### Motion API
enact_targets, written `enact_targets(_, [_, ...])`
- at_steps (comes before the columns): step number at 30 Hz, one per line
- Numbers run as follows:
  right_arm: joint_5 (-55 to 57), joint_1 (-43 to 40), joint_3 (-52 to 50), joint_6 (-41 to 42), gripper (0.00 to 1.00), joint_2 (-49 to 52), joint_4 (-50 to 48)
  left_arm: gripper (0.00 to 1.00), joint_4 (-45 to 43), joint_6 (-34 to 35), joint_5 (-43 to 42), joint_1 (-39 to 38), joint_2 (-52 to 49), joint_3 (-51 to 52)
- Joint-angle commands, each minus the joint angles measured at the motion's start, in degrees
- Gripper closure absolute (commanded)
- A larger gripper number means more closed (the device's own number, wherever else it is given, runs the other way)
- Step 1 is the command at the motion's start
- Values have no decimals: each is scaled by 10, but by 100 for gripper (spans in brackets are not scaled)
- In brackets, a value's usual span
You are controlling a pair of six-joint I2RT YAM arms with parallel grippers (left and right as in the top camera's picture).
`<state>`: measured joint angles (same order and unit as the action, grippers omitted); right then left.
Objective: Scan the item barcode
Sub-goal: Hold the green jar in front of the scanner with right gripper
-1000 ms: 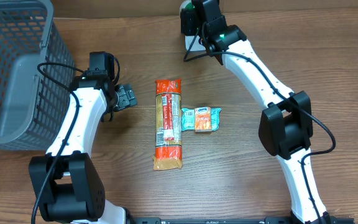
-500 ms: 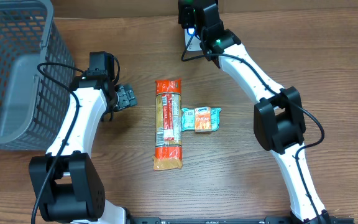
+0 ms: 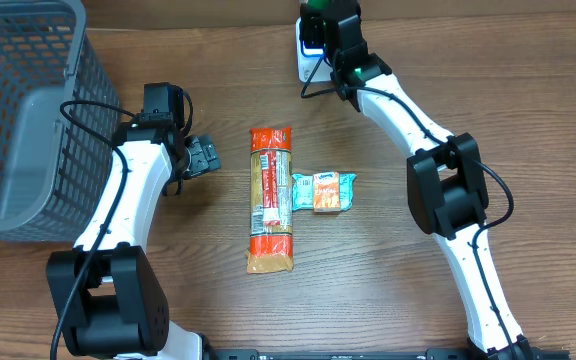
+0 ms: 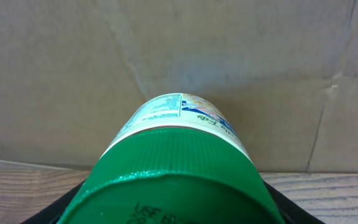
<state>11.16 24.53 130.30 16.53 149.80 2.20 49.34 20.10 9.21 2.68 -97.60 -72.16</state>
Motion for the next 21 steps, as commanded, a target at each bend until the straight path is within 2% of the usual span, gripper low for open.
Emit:
enact_targets(1, [8, 1, 13, 17, 96, 2, -11, 0, -1, -8, 0, -1, 11, -6])
enact_targets(7, [8, 1, 13, 17, 96, 2, 0, 0, -1, -8, 0, -1, 11, -6])
enact_targets(13, [8, 1, 13, 93, 96, 2, -4, 0, -1, -8, 0, -1, 11, -6])
enact_targets(21, [8, 1, 13, 106, 96, 3, -6, 0, -1, -8, 0, -1, 11, -6])
